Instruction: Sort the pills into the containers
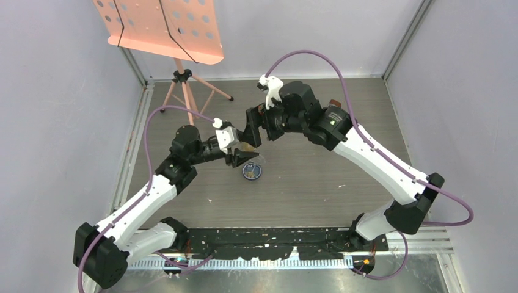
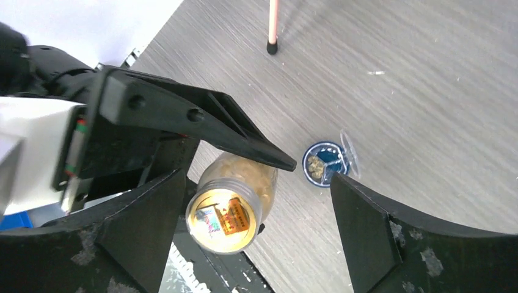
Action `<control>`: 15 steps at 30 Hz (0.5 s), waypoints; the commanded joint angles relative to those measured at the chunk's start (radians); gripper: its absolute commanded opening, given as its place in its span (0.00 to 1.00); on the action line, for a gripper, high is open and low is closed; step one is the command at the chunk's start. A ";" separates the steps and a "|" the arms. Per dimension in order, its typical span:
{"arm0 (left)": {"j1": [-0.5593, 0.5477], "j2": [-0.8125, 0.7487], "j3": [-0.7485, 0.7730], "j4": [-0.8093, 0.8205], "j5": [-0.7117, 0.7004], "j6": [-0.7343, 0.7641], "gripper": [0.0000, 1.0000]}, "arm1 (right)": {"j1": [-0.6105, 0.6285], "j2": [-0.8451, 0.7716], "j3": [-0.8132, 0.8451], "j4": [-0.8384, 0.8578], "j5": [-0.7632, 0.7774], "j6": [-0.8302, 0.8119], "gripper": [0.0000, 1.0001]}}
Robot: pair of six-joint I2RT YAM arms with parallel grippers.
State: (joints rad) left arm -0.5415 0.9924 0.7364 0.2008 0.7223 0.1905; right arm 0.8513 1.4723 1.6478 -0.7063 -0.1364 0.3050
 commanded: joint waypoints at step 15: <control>0.046 0.000 0.053 -0.081 0.219 0.022 0.00 | -0.058 -0.047 0.101 -0.174 -0.541 -0.769 0.82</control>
State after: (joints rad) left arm -0.5018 0.9894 0.7330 0.1436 0.8787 0.1925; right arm 0.7929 1.3758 1.6745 -0.7799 -0.5884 -0.2409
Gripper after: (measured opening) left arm 0.548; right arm 0.851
